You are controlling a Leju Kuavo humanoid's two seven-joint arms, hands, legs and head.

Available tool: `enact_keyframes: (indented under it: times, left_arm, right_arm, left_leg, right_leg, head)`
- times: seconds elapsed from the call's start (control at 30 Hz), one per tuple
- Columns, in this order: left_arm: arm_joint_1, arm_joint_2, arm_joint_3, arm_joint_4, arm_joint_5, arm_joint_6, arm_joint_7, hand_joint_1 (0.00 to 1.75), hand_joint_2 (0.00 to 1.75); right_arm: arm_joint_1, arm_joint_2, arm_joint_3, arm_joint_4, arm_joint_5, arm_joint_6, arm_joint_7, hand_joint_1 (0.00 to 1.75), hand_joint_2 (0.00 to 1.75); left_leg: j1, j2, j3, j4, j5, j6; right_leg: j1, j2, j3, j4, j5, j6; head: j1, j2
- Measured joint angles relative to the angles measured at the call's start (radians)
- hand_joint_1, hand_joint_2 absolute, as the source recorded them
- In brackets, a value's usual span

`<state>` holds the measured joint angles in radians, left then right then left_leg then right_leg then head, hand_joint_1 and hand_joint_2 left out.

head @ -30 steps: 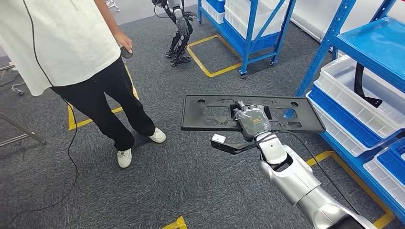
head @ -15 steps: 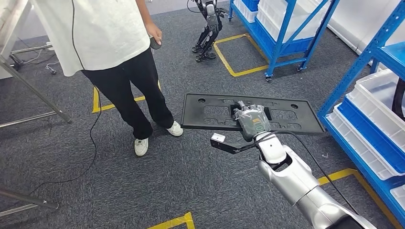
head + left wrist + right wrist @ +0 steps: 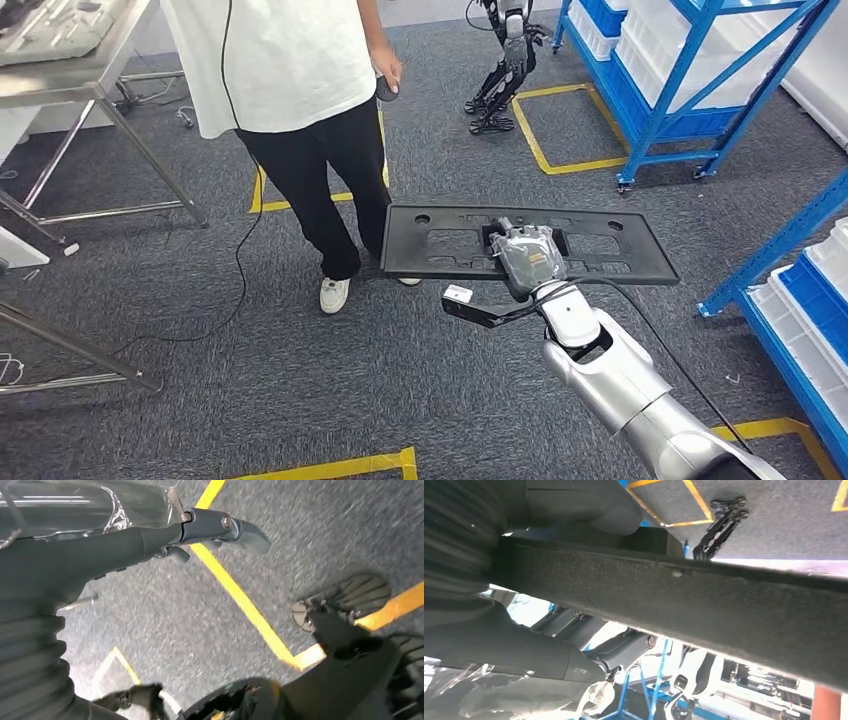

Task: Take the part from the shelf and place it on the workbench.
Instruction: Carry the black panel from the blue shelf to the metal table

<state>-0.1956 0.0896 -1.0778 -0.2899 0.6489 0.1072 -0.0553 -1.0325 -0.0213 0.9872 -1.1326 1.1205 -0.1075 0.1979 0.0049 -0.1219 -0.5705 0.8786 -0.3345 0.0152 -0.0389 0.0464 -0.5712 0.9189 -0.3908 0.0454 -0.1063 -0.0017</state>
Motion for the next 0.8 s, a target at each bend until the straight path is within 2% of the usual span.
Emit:
enact_keyframes:
  times: [0.03, 0.07, 0.13, 0.17, 0.2, 0.23, 0.27, 0.3, 0.33, 0.37, 0.4, 0.43, 0.47, 0.5, 0.57, 0.6, 0.63, 0.67, 0.7, 0.73, 0.77, 0.8]
  left_arm:
    - [0.002, -0.001, 0.000, 0.000, 0.000, 0.000, 0.000, 0.00, 1.75]
    - [0.003, -0.001, 0.000, 0.000, 0.000, 0.000, 0.000, 0.00, 1.75]
    - [0.000, -0.003, 0.001, 0.000, -0.001, 0.000, 0.000, 0.00, 1.75]
    - [-0.002, -0.004, 0.003, 0.000, -0.002, 0.001, 0.000, 0.00, 1.75]
    - [-0.003, -0.005, 0.004, 0.000, -0.002, 0.001, 0.000, 0.00, 1.75]
    - [-0.003, -0.006, 0.005, 0.000, -0.002, 0.000, 0.000, 0.00, 1.75]
    - [-0.002, -0.007, 0.006, 0.000, -0.002, 0.000, 0.000, 0.00, 1.75]
    - [-0.002, -0.007, 0.008, 0.000, -0.002, 0.000, 0.000, 0.00, 1.75]
    - [-0.004, -0.005, 0.010, 0.000, -0.002, 0.000, 0.000, 0.00, 1.75]
    - [-0.006, -0.003, 0.012, 0.000, -0.002, 0.001, 0.000, 0.00, 1.75]
    - [-0.009, 0.000, 0.014, 0.000, -0.002, 0.001, 0.000, 0.00, 1.75]
    - [-0.010, 0.002, 0.016, 0.000, -0.001, 0.001, 0.000, 0.00, 1.75]
    - [-0.010, 0.004, 0.017, 0.001, -0.001, 0.001, 0.000, 0.00, 1.75]
    - [-0.009, 0.004, 0.018, 0.001, 0.000, 0.001, 0.000, 0.00, 1.75]
    - [-0.007, 0.004, 0.019, 0.001, 0.000, 0.000, 0.000, 0.00, 1.75]
    - [-0.008, 0.003, 0.019, 0.001, -0.001, 0.000, 0.000, 0.00, 1.75]
    - [-0.010, 0.002, 0.019, 0.001, -0.002, -0.001, 0.000, 0.00, 1.75]
    - [-0.010, 0.000, 0.019, 0.001, -0.002, -0.001, 0.000, 0.00, 1.75]
    - [-0.009, -0.001, 0.019, 0.001, -0.002, -0.001, 0.000, 0.00, 1.75]
    - [-0.007, -0.002, 0.019, 0.001, -0.002, -0.001, 0.000, 0.00, 1.75]
    - [-0.005, -0.003, 0.019, 0.001, -0.003, -0.002, 0.000, 0.00, 1.75]
    - [-0.004, -0.004, 0.019, 0.001, -0.003, -0.002, 0.000, 0.00, 1.75]
  right_arm:
    - [-0.002, 0.002, 0.000, 0.000, 0.000, 0.000, 0.000, 1.75, 1.75]
    - [-0.005, 0.005, 0.000, 0.000, 0.000, 0.000, 0.000, 1.75, 1.75]
    - [-0.009, 0.007, 0.000, 0.000, 0.000, 0.000, 0.001, 1.75, 1.75]
    - [-0.010, 0.007, 0.000, 0.000, 0.000, 0.000, 0.001, 1.75, 1.75]
    - [-0.010, 0.006, 0.000, 0.000, 0.000, 0.001, 0.001, 1.75, 1.75]
    - [-0.010, 0.006, 0.000, 0.000, 0.000, 0.002, 0.001, 1.75, 1.75]
    - [-0.009, 0.007, 0.000, 0.000, 0.000, 0.002, 0.001, 1.75, 1.75]
    - [-0.009, 0.007, 0.000, 0.000, 0.000, 0.002, 0.001, 1.75, 1.75]
    - [-0.009, 0.007, 0.000, 0.000, 0.000, 0.002, 0.001, 1.75, 1.75]
    - [-0.009, 0.006, 0.000, 0.000, 0.000, 0.002, 0.001, 1.75, 1.75]
    - [-0.008, 0.005, 0.000, 0.000, 0.000, 0.003, 0.001, 1.75, 1.75]
    - [-0.006, 0.003, 0.000, 0.000, 0.000, 0.003, 0.001, 1.75, 1.75]
    - [-0.005, 0.003, 0.000, 0.000, 0.000, 0.003, 0.001, 1.75, 1.75]
    - [-0.004, 0.002, 0.000, 0.000, 0.000, 0.003, 0.001, 1.75, 1.75]
    - [-0.003, 0.001, -0.001, 0.000, 0.000, 0.003, 0.001, 1.75, 1.75]
    - [-0.002, 0.000, -0.001, 0.000, 0.000, 0.003, 0.001, 1.75, 1.75]
    - [0.001, -0.002, -0.001, 0.000, 0.000, 0.003, 0.001, 1.75, 1.75]
    - [0.005, -0.004, -0.001, 0.000, -0.001, 0.004, 0.002, 1.75, 1.75]
    - [0.010, -0.006, 0.000, 0.000, -0.001, 0.005, 0.002, 1.75, 1.75]
    - [0.014, -0.007, 0.000, 0.000, -0.002, 0.006, 0.002, 1.75, 1.75]
    - [0.016, -0.007, 0.000, 0.000, -0.002, 0.006, 0.002, 1.75, 1.75]
    - [0.016, -0.007, 0.000, 0.000, -0.002, 0.006, 0.003, 1.75, 1.75]
  left_leg:
    - [-0.001, 0.015, -0.009, 0.019, -0.010, -0.004]
    - [-0.002, 0.040, -0.026, 0.063, -0.032, -0.008]
    - [-0.003, 0.086, -0.090, 0.213, -0.096, -0.012]
    - [-0.002, 0.096, -0.125, 0.286, -0.123, -0.011]
    - [-0.005, 0.100, -0.147, 0.329, -0.134, -0.008]
    - [-0.009, 0.103, -0.148, 0.326, -0.125, -0.003]
    - [-0.017, 0.107, -0.127, 0.278, -0.098, 0.005]
    - [-0.029, 0.122, -0.090, 0.198, -0.059, 0.017]
    - [-0.045, 0.146, -0.051, 0.113, -0.025, 0.030]
    - [-0.059, 0.168, -0.020, 0.046, -0.002, 0.042]
    - [-0.069, 0.184, 0.000, 0.005, 0.009, 0.051]
    - [-0.074, 0.188, 0.007, -0.012, 0.009, 0.056]
    - [-0.074, 0.179, 0.010, -0.022, 0.009, 0.059]
    - [-0.070, 0.169, 0.015, -0.032, 0.012, 0.060]
    - [-0.059, 0.147, 0.024, -0.049, 0.018, 0.063]
    - [-0.053, 0.137, 0.027, -0.052, 0.020, 0.063]
    - [-0.050, 0.124, 0.027, -0.051, 0.020, 0.063]
    - [-0.046, 0.112, 0.027, -0.050, 0.020, 0.064]
    - [-0.042, 0.098, 0.028, -0.048, 0.020, 0.063]
    - [-0.038, 0.085, 0.028, -0.045, 0.019, 0.061]
    - [-0.031, 0.071, 0.029, -0.041, 0.016, 0.058]
    - [-0.024, 0.058, 0.029, -0.034, 0.012, 0.052]
  right_leg:
    - [0.001, -0.011, 0.002, 0.000, -0.001, -0.007]
    - [0.001, -0.020, 0.004, -0.001, -0.001, -0.013]
    - [0.008, -0.041, 0.008, -0.002, -0.004, -0.022]
    - [0.012, -0.052, 0.008, -0.002, -0.005, -0.024]
    - [0.015, -0.065, 0.009, -0.003, -0.006, -0.026]
    - [0.018, -0.076, 0.011, -0.004, -0.007, -0.027]
    - [0.019, -0.085, 0.014, -0.005, -0.009, -0.028]
    - [0.019, -0.095, 0.018, -0.008, -0.010, -0.029]
    - [0.019, -0.103, 0.021, -0.010, -0.012, -0.029]
    - [0.020, -0.113, 0.023, -0.012, -0.013, -0.029]
    - [0.021, -0.122, 0.024, -0.014, -0.014, -0.028]
    - [0.023, -0.133, 0.023, -0.015, -0.015, -0.026]
    - [0.024, -0.144, 0.023, -0.016, -0.016, -0.025]
    - [0.025, -0.142, 0.021, -0.012, -0.021, -0.023]
    - [0.025, -0.100, -0.004, 0.043, -0.056, -0.021]
    - [0.025, -0.071, -0.034, 0.106, -0.087, -0.019]
    - [0.025, -0.051, -0.074, 0.186, -0.119, -0.017]
    - [0.025, -0.043, -0.114, 0.262, -0.143, -0.013]
    - [0.024, -0.040, -0.144, 0.311, -0.152, -0.009]
    - [0.021, -0.039, -0.153, 0.318, -0.141, -0.003]
    - [0.017, -0.038, -0.138, 0.280, -0.110, 0.004]
    - [0.010, -0.032, -0.106, 0.209, -0.070, 0.013]
  head:
    - [0.000, 0.000]
    - [0.000, 0.000]
    - [0.000, 0.000]
    - [0.000, 0.000]
    - [0.000, 0.000]
    - [0.000, 0.000]
    - [0.000, 0.000]
    - [0.000, 0.000]
    - [0.000, 0.000]
    - [0.000, 0.000]
    - [0.000, 0.000]
    - [0.000, 0.000]
    - [0.000, 0.000]
    - [0.000, 0.000]
    - [0.000, 0.000]
    - [0.000, 0.000]
    - [0.000, 0.000]
    - [0.000, 0.000]
    - [0.000, 0.000]
    - [0.000, 0.000]
    - [0.000, 0.000]
    - [0.000, 0.000]
